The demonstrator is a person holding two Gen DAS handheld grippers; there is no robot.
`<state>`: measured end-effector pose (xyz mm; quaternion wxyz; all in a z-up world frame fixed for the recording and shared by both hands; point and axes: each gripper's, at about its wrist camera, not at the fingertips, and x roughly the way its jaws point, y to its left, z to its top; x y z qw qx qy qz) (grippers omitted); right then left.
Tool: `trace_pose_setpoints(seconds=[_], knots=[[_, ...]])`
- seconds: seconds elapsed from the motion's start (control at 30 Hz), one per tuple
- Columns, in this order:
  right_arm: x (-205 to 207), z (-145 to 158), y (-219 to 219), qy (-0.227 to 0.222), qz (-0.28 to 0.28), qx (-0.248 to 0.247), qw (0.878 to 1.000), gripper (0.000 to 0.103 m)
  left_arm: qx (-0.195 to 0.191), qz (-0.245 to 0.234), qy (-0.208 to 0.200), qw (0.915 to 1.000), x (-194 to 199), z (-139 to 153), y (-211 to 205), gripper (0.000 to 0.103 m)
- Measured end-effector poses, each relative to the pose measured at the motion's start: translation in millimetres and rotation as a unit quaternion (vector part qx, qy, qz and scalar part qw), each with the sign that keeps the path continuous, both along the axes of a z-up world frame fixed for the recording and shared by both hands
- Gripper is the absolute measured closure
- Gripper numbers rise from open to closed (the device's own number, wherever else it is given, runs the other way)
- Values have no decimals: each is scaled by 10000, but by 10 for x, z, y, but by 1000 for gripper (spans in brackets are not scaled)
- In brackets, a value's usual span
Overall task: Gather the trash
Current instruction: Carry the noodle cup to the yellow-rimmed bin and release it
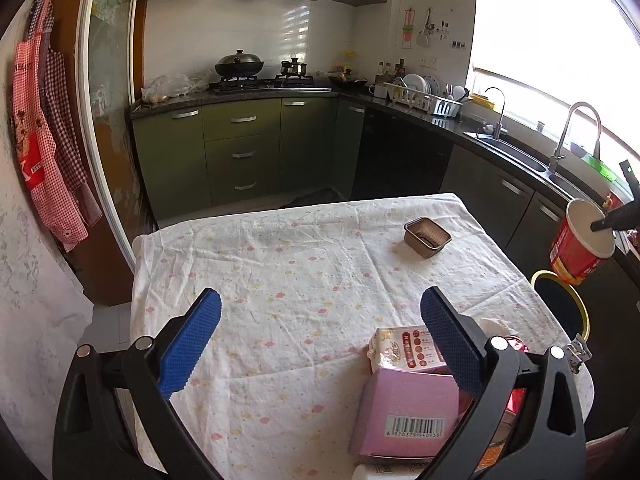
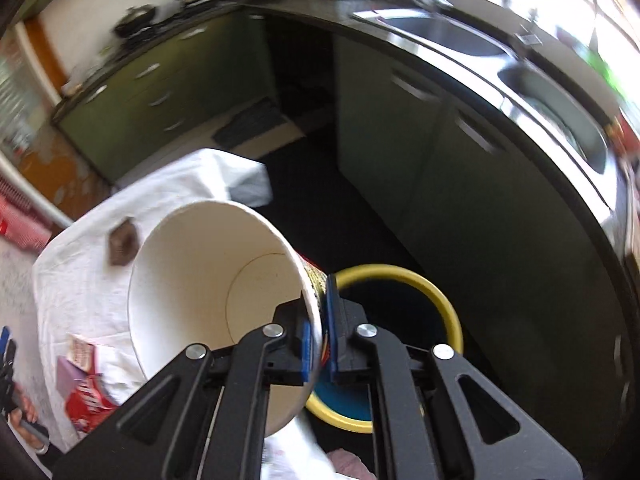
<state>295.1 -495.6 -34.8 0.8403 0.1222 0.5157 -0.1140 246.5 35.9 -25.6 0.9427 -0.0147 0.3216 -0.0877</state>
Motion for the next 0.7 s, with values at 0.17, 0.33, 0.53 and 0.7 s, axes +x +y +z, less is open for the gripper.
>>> trace_pose_setpoints(seconds=[0.17,0.33,0.53,0.7], knots=[[-80,-725,-559,450,-494,317,9973,96,103,-34,-8,9999,-213,137,-182,5],[48,-1266,-780,705,-549,528,9946,96,327,-25,-55,9994,-424,280,-405,5],[178,-1580,-866,868,-455,565,9936,63,308,-162,-17,9994,-562,379,-633,5],[64,-1446,-789,569,-266,577,9964,58,352,-324,35,9988,-588,390,-809,5]])
